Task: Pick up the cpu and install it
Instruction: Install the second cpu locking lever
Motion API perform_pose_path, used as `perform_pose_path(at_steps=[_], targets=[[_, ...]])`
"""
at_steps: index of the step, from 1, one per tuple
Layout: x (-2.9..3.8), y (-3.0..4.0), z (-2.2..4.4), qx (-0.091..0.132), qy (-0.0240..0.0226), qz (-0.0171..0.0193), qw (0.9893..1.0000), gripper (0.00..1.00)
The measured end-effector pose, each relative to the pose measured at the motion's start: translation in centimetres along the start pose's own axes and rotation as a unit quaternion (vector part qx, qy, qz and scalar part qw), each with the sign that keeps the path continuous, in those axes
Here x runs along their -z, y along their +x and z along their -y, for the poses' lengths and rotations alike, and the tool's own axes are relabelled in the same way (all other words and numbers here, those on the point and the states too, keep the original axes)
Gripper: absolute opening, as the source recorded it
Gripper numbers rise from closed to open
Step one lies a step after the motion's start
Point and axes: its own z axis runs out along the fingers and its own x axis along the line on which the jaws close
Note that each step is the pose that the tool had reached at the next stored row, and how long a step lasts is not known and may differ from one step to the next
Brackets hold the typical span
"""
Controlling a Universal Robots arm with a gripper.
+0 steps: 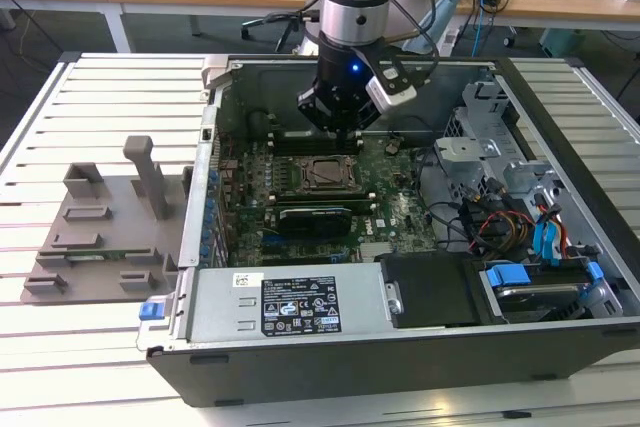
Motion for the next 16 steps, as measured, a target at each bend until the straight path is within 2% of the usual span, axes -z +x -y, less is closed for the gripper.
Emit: perform_pose_path(at_steps=[16], targets=[[-0.10, 0.09, 1.88, 0.000, 0.0000, 0.0000, 1.0000, 0.11]])
